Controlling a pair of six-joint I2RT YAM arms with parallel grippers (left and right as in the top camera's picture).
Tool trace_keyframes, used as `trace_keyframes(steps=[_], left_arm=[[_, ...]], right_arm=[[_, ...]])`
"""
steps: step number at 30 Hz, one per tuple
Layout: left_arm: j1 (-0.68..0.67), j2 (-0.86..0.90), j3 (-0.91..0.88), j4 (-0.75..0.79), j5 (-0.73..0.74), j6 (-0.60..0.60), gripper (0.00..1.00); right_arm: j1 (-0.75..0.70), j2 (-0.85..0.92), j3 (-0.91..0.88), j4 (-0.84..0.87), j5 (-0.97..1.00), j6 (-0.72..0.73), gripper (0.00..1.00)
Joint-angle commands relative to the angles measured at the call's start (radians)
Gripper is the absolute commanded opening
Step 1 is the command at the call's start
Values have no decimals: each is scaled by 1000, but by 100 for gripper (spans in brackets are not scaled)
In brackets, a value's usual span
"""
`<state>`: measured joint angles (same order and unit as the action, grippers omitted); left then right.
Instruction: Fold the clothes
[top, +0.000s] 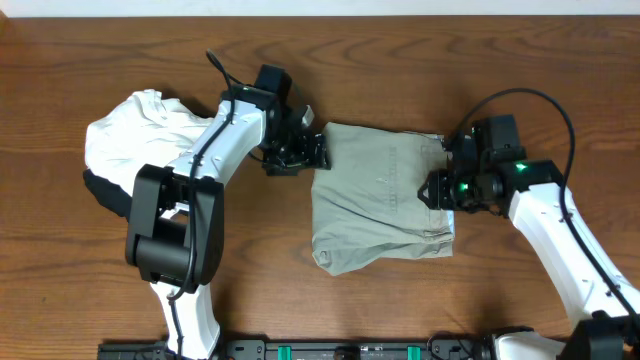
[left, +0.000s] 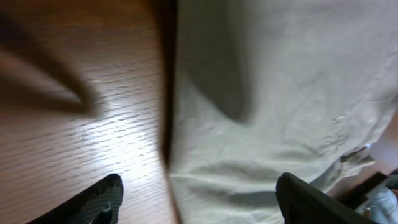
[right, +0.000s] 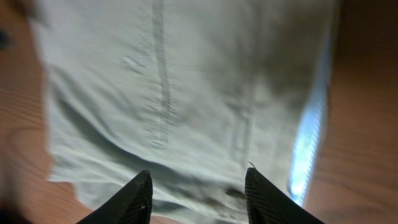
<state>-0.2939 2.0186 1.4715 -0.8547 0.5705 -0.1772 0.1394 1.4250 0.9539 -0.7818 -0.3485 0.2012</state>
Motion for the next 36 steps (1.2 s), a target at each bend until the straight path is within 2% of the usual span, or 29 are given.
trace_keyframes(steps=[1, 8, 11, 15, 18, 24, 26, 27, 29, 32, 33, 36], left_arm=[[-15, 8, -25, 8, 32, -51, 82], [-27, 8, -180, 103, 32, -132, 82], [-28, 8, -257, 204, 43, -161, 83], [-31, 8, -315, 316, 137, -162, 83], [-49, 8, -337, 357, 155, -177, 83], [-133, 8, -342, 367, 155, -177, 81], [-158, 8, -342, 378, 151, -177, 73], [-167, 8, -342, 381, 148, -177, 64], [-182, 8, -342, 382, 139, -177, 39], [-184, 8, -342, 381, 137, -177, 11], [-182, 6, -342, 381, 137, -177, 7], [-166, -27, -340, 363, 138, -170, 6]], right_arm=[[19, 12, -2, 25, -56, 5, 47], [30, 131, -2, 89, -29, 39, 43], [33, 203, -2, 110, -30, 42, 28], [33, 281, -2, 134, -29, 64, 11], [33, 342, -2, 142, -27, 98, 3], [33, 441, -2, 158, -15, 166, 1], [33, 454, -2, 162, -14, 166, 2], [33, 457, -2, 163, -14, 166, 2], [33, 459, -2, 162, -14, 166, 2], [33, 458, -2, 161, -15, 165, 1], [31, 457, -2, 157, -15, 157, 1], [16, 428, 2, 146, -13, 82, 1]])
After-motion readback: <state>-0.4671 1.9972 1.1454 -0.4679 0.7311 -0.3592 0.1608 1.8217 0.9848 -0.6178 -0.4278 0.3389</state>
